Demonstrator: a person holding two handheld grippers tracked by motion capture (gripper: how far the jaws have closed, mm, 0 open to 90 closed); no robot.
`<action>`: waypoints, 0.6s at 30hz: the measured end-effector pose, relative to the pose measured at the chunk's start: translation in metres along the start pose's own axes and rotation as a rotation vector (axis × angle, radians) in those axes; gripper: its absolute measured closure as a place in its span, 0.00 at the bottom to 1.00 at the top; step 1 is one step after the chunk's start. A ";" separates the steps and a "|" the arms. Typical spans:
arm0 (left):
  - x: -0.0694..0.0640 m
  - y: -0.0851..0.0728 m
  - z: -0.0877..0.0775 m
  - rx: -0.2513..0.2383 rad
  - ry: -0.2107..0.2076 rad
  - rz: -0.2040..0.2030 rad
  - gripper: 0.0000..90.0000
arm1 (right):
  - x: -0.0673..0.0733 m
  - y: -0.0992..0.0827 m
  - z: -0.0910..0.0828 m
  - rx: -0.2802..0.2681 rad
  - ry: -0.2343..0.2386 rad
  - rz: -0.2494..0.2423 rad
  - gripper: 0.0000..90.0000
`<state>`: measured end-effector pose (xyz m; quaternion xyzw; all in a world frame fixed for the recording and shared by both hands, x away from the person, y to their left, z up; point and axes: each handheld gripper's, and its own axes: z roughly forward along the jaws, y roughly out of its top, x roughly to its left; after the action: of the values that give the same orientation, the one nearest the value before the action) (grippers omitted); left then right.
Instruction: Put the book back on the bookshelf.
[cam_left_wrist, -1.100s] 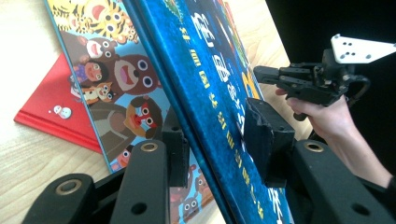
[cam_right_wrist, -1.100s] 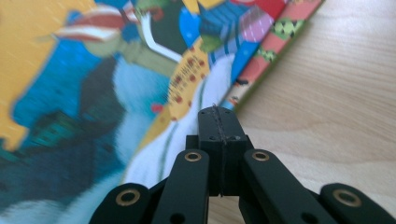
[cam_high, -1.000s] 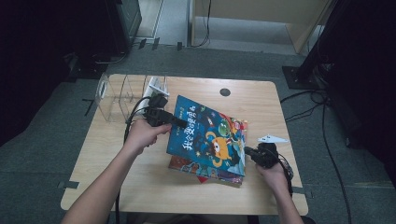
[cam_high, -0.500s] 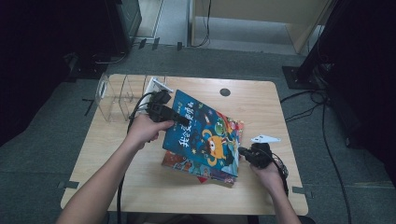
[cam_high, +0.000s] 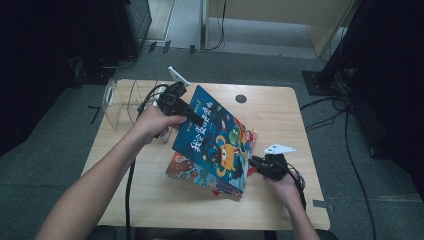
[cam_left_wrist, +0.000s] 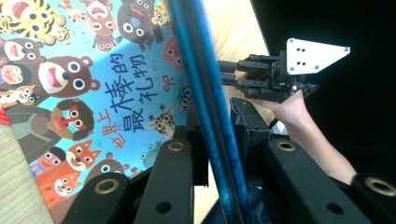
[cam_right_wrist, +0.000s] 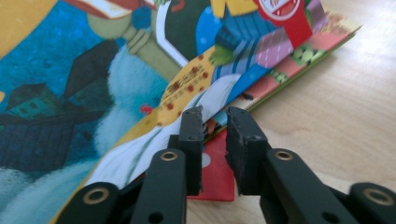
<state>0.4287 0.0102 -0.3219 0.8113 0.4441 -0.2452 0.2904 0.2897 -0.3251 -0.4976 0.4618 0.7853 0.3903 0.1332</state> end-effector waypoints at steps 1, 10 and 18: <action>-0.002 0.002 -0.003 -0.003 -0.003 -0.001 0.89 | 0.000 0.000 -0.001 -0.012 0.000 0.000 0.83; -0.017 0.004 -0.035 -0.007 0.059 0.053 0.93 | 0.001 0.001 -0.005 -0.061 0.013 -0.003 0.74; -0.018 -0.008 -0.064 -0.053 0.132 0.083 0.93 | 0.013 0.002 0.003 -0.075 0.013 -0.068 0.56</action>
<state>0.4218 0.0473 -0.2665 0.8355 0.4347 -0.1671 0.2916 0.2864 -0.3124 -0.4962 0.4269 0.7863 0.4177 0.1586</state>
